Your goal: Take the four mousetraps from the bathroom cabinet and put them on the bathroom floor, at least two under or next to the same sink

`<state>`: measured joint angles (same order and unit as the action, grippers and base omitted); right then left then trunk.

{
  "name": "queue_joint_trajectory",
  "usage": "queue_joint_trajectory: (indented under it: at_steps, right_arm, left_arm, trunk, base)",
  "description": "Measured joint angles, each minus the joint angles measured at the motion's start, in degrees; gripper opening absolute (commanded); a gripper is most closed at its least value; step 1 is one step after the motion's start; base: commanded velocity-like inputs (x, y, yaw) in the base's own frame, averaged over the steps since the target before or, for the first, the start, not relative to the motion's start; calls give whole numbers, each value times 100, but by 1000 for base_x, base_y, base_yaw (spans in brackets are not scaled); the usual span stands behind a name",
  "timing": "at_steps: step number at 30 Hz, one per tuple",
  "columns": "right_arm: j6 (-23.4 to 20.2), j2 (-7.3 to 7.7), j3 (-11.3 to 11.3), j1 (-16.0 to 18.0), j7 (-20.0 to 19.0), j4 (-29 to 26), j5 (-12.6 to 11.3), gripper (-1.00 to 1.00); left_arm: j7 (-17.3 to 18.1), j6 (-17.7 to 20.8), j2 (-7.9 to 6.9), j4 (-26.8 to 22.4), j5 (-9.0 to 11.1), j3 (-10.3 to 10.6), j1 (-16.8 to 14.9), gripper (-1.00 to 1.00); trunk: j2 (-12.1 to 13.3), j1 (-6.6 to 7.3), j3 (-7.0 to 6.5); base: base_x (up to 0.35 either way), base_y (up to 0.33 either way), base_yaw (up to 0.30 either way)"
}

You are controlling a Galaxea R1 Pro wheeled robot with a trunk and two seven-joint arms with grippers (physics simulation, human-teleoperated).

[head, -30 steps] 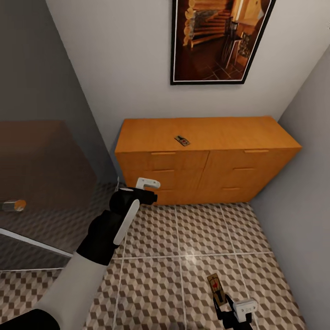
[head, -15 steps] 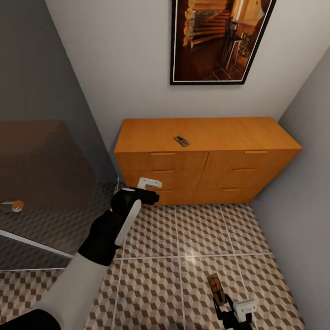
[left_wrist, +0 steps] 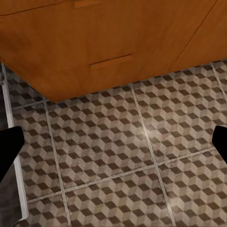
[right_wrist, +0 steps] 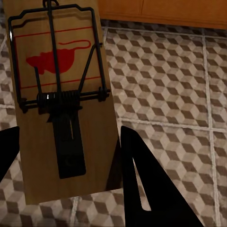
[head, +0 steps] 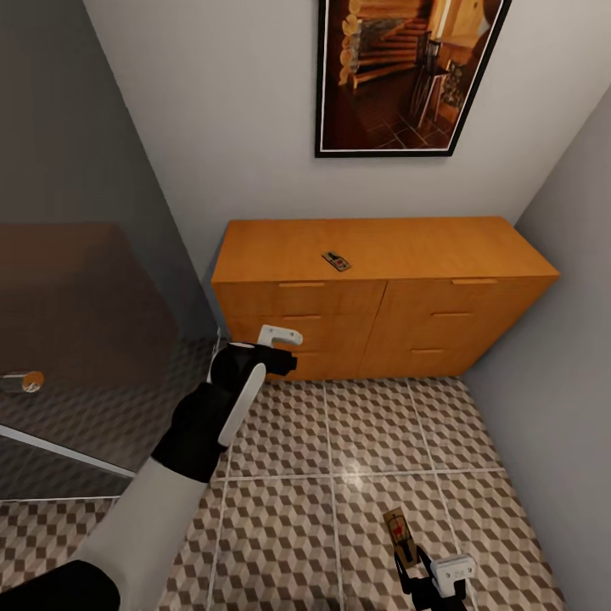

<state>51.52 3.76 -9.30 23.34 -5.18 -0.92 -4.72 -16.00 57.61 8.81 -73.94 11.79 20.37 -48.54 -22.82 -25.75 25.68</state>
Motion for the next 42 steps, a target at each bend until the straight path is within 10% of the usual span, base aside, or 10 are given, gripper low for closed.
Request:
queue_joint_trajectory:
  at_steps: [15, 42]
  right_arm:
    - [-16, -28, 1, -1, 0, 0, 0, -100]
    - [-16, -50, 0, -8, -3, 0, -1, -100]
  left_arm:
    - [-619, -10, -23, 1355, -6, -802, -868, 100]
    - [-617, 16, -26, 908, 36, -751, -1240, 100]
  trunk:
    - [0, 0, 0]
    - [0, -3, 0]
  base:
    - [0, 0, 0]
    - [-99, 9, 0]
